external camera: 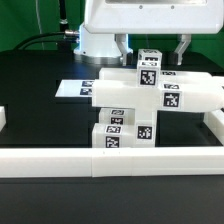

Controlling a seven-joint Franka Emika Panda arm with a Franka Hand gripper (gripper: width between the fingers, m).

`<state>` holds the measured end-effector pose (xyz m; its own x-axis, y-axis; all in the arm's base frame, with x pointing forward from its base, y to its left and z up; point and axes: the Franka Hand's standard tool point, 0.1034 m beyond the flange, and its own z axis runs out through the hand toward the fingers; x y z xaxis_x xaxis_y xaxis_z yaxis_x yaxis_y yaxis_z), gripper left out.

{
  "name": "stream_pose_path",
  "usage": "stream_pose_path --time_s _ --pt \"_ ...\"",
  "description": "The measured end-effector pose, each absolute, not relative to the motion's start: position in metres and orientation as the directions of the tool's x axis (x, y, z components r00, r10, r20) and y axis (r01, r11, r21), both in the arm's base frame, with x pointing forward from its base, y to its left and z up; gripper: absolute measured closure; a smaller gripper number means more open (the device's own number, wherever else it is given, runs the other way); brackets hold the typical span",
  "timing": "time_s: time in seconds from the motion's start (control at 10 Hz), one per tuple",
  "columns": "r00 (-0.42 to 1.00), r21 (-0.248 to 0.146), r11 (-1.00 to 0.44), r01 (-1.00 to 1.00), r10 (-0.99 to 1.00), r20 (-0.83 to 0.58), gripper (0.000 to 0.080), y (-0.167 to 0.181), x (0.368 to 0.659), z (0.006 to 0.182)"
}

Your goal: Assemble chair

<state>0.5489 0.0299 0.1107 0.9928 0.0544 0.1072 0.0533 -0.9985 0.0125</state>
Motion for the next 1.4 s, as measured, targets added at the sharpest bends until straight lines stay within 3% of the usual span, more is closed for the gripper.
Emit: stream_pose_path --time_s 0.1,0.2,0.3,0.6,1.0,1.4 --pt "0.993 0.011 -0.999 0.046 0.047 0.107 0.0408 0.0281 0.5490 0.1107" --pt "0.993 0.012 -0.999 0.047 0.048 0.107 0.0408 0.0281 0.5489 0.1106" --pt "0.994 0.011 -0.999 0.037 0.038 0.107 0.0531 0.0280 0.5489 0.1106" --pt "0.994 0.004 -1.000 -0.009 -0.008 0.108 0.0531 0.0278 0.5489 0.1106" --pt "0.917 -0.054 -0.926 -0.373 -0.377 0.128 0.0531 0.0205 0.5479 0.1090" --pt "0.777 -0.097 -0.784 -0.612 -0.620 0.108 0.0531 0.0203 0.5482 0.1091"
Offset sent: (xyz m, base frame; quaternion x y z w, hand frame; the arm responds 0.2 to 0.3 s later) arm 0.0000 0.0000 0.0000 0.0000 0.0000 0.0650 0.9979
